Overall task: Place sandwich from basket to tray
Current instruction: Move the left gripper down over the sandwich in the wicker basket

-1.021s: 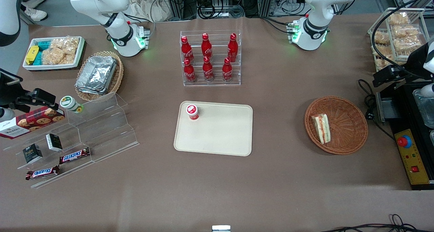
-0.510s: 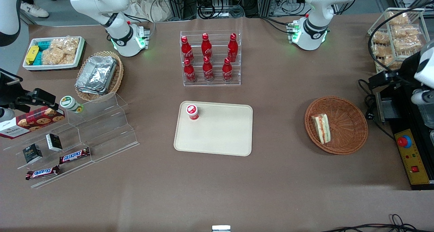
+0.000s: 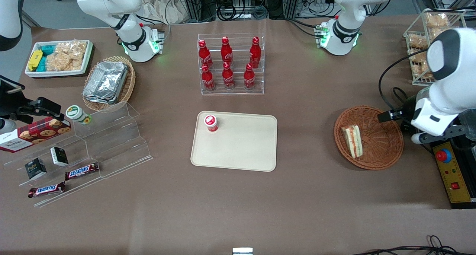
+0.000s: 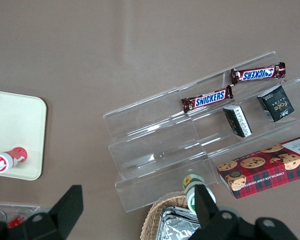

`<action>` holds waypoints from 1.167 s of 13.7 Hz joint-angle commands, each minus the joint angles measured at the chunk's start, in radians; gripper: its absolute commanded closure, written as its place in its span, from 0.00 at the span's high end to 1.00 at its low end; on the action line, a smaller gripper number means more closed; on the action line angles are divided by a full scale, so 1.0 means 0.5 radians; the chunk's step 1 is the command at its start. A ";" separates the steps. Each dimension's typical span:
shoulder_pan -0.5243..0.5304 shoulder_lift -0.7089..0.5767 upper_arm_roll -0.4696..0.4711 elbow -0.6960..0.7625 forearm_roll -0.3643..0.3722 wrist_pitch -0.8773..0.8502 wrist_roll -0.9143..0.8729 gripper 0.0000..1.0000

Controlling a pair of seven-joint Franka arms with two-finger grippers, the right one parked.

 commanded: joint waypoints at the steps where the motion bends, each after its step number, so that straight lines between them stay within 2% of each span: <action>1: -0.070 -0.038 -0.016 -0.307 0.105 0.312 -0.245 1.00; 5: -0.135 0.051 -0.016 -0.581 0.191 0.699 -0.430 1.00; 10: -0.209 0.281 -0.013 -0.618 0.494 0.893 -0.709 1.00; 12: -0.209 0.346 -0.016 -0.618 0.556 0.951 -0.758 1.00; 14: -0.209 0.383 -0.013 -0.618 0.556 0.997 -0.761 1.00; 15: -0.209 0.392 -0.013 -0.618 0.559 1.004 -0.761 0.95; 16: -0.209 0.395 -0.013 -0.615 0.562 1.004 -0.786 0.83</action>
